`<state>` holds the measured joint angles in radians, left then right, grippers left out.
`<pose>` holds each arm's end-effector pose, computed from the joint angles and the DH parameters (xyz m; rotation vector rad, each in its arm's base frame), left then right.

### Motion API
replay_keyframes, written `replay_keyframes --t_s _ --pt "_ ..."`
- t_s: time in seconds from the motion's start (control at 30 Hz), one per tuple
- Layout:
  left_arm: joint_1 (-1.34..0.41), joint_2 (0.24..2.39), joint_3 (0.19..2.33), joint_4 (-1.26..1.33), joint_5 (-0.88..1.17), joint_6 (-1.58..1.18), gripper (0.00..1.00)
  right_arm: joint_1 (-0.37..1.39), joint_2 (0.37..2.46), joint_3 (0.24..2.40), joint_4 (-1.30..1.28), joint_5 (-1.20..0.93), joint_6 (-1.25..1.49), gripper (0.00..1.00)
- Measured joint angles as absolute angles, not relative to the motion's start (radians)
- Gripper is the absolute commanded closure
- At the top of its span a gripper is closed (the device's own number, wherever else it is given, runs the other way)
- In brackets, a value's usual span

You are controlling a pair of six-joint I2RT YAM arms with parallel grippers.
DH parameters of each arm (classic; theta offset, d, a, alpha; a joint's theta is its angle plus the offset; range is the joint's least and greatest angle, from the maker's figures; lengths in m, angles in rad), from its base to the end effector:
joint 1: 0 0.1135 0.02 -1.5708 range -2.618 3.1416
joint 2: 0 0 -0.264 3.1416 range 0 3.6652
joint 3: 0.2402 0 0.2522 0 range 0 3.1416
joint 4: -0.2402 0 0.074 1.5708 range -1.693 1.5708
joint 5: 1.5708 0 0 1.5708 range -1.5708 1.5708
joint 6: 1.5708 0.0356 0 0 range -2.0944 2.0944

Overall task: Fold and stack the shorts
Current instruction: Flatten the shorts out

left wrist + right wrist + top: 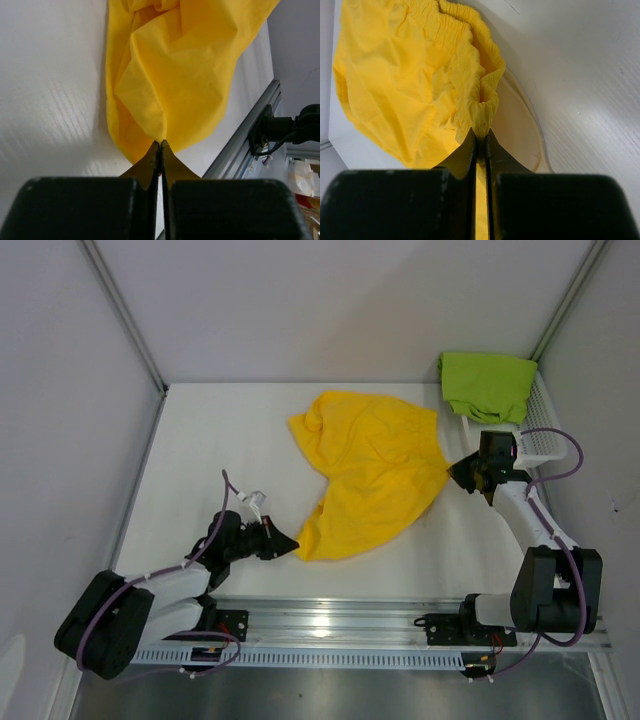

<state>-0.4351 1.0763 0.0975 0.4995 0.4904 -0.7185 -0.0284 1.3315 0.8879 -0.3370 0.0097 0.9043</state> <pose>0.1514 -0.0888 0.1275 0.0202 2.2164 -1.1853 0.2822 -0.0084 0.2419 1.0790 2.1327 0.4122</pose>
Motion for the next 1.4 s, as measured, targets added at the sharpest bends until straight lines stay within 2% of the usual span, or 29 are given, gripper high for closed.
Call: replay_keyframes --t_s 0.2,0.3,0.43,0.6,0.7,0.83,1.1,1.23,1.4 --pt "-0.433 1.067 0.163 0.464 0.542 -0.765 1.0 -0.029 1.317 0.888 -0.348 0.002 0.903 1.0" --pt "-0.431 0.966 0.267 0.295 0.532 -0.778 1.0 -0.029 1.283 0.888 -0.376 0.002 0.899 1.0" --pt "-0.413 0.786 0.472 0.02 0.418 -0.765 1.0 -0.027 1.219 0.883 -0.409 0.012 0.897 1.0" --pt "-0.206 0.831 0.684 -0.114 0.4 -0.739 1.0 -0.02 1.213 0.895 -0.456 0.041 0.897 1.0" --pt "-0.106 0.932 0.692 -0.137 0.402 -0.733 1.0 -0.009 1.257 0.936 -0.501 0.076 0.897 1.0" --pt "-0.071 1.07 0.688 -0.189 0.404 -0.733 1.0 0.014 1.302 0.958 -0.516 0.109 0.897 1.0" --pt "-0.053 1.135 0.656 -0.137 0.436 -0.735 1.0 0.039 1.353 0.958 -0.519 0.141 0.897 1.0" --pt "-0.052 1.111 0.653 -0.149 0.451 -0.733 1.0 0.052 1.365 0.96 -0.531 0.155 0.896 1.0" --pt "-0.052 0.944 0.638 -0.216 0.448 -0.733 1.0 0.084 1.345 0.96 -0.579 0.178 0.911 1.0"
